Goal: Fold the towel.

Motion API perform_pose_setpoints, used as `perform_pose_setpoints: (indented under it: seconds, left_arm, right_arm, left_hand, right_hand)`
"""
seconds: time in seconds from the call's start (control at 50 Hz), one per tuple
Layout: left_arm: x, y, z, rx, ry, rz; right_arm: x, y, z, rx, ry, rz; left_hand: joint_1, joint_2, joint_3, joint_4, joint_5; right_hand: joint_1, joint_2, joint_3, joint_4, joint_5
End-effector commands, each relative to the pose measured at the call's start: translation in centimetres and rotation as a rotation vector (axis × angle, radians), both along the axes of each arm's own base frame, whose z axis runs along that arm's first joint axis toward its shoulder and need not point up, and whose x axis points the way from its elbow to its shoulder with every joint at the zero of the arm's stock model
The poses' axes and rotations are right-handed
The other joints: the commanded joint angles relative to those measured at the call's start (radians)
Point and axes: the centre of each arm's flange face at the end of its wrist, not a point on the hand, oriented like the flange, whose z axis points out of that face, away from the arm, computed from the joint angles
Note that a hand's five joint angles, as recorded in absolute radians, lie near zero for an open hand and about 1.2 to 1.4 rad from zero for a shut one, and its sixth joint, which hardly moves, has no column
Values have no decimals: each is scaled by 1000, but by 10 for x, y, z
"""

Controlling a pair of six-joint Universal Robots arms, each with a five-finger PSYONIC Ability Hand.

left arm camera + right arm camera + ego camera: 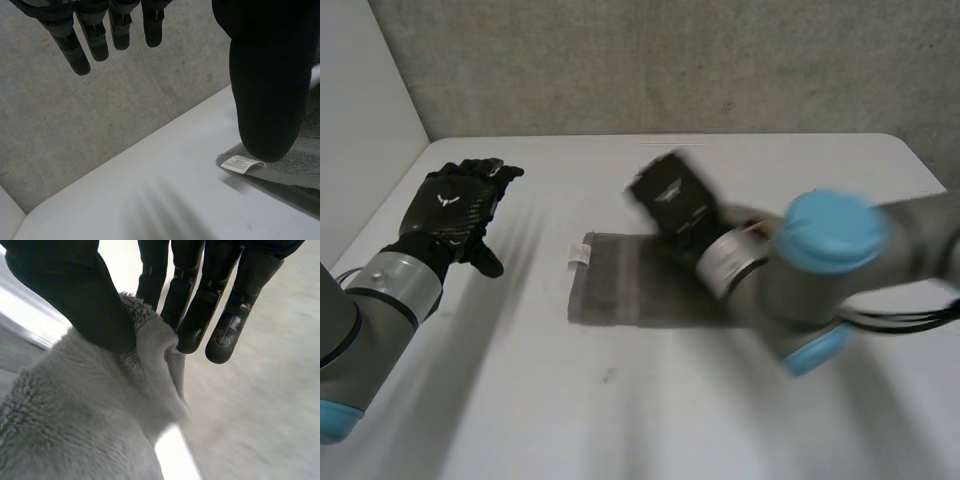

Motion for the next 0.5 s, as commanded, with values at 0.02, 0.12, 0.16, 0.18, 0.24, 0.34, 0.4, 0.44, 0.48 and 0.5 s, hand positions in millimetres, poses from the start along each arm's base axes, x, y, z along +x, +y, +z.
perform_pose_setpoints:
  seconds: [0.02, 0.12, 0.16, 0.18, 0.24, 0.34, 0.4, 0.44, 0.48, 0.5]
  left_arm:
    - [-3, 2, -2, 5, -2, -12]
    - [-10, 1, 0, -16, -4, -35]
    - [-14, 0, 2, -26, -1, -47]
    - [-14, 0, 2, -26, -1, -48]
    - [-24, -2, 6, -44, 4, -70]
    - [-42, -2, 11, -65, 15, -119]
    - [-56, -1, 8, -61, 18, -155]
    - [-71, 0, 1, -50, 15, -176]
    - [-78, 1, -5, -40, 11, -176]
    - [-78, 1, -5, -40, 11, -176]
  right_arm:
    - [38, 49, -77, 114, 165, 149]
    - [37, 50, -63, 105, 156, 136]
    - [34, 46, -50, 109, 122, 121]
    - [33, 46, -36, 128, 78, 113]
    - [20, 37, -14, 197, -17, 61]
    - [-20, 8, 6, 278, -114, -56]
    - [-43, 1, 11, 338, -156, -114]
    - [-56, -5, 9, 382, -167, -155]
    - [-71, -11, 4, 425, -165, -202]
    - [-85, -16, -1, 471, -162, -244]
  left_hand:
    - [-3, 9, 5, 6, -29]
    - [-3, 9, 5, 6, -29]
    - [-3, 9, 5, 6, -29]
    - [-3, 9, 5, 6, -29]
    - [-3, 9, 5, 6, -29]
    - [-3, 9, 5, 6, -29]
    - [-3, 9, 5, 6, -29]
    - [-3, 9, 5, 6, -29]
    - [-2, 10, 6, 7, -29]
    - [-2, 10, 6, 7, -29]
  right_hand:
    - [356, 226, 201, 199, 295]
    - [-185, -316, -341, -343, -246]
    - [-450, -581, -606, -608, -511]
    - [-866, -996, -1021, -1023, -927]
    - [-866, -996, -1021, -1023, -927]
    - [-866, -996, -1021, -1023, -927]
    - [-866, -996, -1021, -1023, -927]
    - [-866, -996, -1021, -1023, -927]
    - [-866, -996, -1021, -1023, -927]
    - [-866, -996, -1021, -1023, -927]
